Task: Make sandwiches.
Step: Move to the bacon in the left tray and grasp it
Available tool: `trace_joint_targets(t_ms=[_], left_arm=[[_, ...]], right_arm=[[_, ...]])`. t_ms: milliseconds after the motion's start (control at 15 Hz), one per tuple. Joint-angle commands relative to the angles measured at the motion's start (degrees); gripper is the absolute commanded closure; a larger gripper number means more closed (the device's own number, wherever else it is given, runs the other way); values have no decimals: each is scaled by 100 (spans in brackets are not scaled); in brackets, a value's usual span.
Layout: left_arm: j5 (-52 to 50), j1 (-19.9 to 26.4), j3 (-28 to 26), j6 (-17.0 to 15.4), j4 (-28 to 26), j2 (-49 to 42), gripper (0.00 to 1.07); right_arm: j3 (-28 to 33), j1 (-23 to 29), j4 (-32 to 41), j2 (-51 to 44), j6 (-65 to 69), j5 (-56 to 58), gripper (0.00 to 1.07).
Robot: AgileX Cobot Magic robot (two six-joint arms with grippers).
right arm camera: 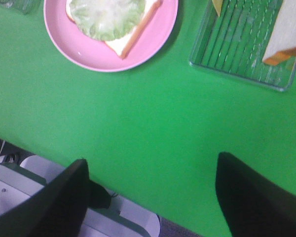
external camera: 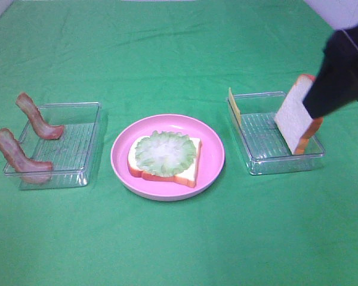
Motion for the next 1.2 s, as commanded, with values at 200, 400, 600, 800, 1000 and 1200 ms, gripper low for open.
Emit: trace_joint_targets(t_ms=[200,400,600,800,1000,1200], left_arm=[[-63,-34,6,6,-34,-34,35],[-63,-34,6,6,-34,-34,35],[-63,-34,6,6,-34,-34,35],[-63,-34,6,6,-34,-34,35],[-63,-34,6,6,-34,-34,35],[-97,-34,-34,-178,-11,-23,35]], right_arm=[[1421,-17,-103,-2103,6,201,39],[2103,-17,-143,-3592,-103,252,39],[2578,-17,-143,-4607,-728,178,39],[3146,-17,-143,-5420,-894,17,39],[3214,-17,-143,-5850,-945,-246,39],[3312,-17,-258,-5987,-917,-321,39]])
